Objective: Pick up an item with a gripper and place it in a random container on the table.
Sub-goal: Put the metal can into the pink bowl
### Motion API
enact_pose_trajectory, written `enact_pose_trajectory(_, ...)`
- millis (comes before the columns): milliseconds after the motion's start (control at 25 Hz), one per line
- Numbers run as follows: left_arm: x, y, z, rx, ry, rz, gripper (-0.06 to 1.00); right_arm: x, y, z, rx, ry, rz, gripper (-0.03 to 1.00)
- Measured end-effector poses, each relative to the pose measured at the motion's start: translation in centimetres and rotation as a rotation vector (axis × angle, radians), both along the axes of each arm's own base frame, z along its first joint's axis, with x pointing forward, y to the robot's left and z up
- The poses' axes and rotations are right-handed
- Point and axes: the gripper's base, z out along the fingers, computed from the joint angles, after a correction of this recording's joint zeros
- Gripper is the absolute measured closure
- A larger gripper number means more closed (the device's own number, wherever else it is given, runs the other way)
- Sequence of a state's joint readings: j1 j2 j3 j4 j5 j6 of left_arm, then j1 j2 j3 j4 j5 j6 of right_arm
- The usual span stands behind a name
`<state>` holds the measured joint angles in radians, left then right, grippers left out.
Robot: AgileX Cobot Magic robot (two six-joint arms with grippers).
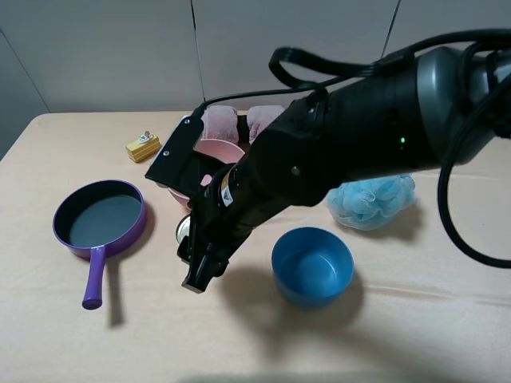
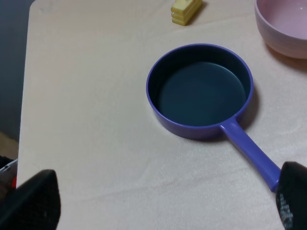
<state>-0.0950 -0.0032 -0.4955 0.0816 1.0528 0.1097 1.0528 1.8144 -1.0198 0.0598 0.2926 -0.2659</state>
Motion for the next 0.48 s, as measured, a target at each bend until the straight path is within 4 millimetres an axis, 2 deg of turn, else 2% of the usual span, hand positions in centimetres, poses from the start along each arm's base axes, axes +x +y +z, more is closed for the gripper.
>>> enact_pose_trajectory(160,0.0,0.0,0.0,0.000,0.000,0.000,0.04,1.2,0.0,1.6,-0.051,0.036,-0.024,0.48)
enact_pose_trajectory(240,0.0,0.0,0.0,0.000,0.000,0.000,0.04,2.3,0.5,3.5,-0.044,0.032,-0.037,0.48)
enact_pose_trajectory(360,0.0,0.0,0.0,0.000,0.000,0.000,0.04,3.6,0.6,5.1,-0.027,0.019,-0.059,0.48)
enact_pose_trajectory(480,0.0,0.0,0.0,0.000,0.000,0.000,0.04,4.6,0.5,6.1,-0.024,0.002,-0.063,0.48)
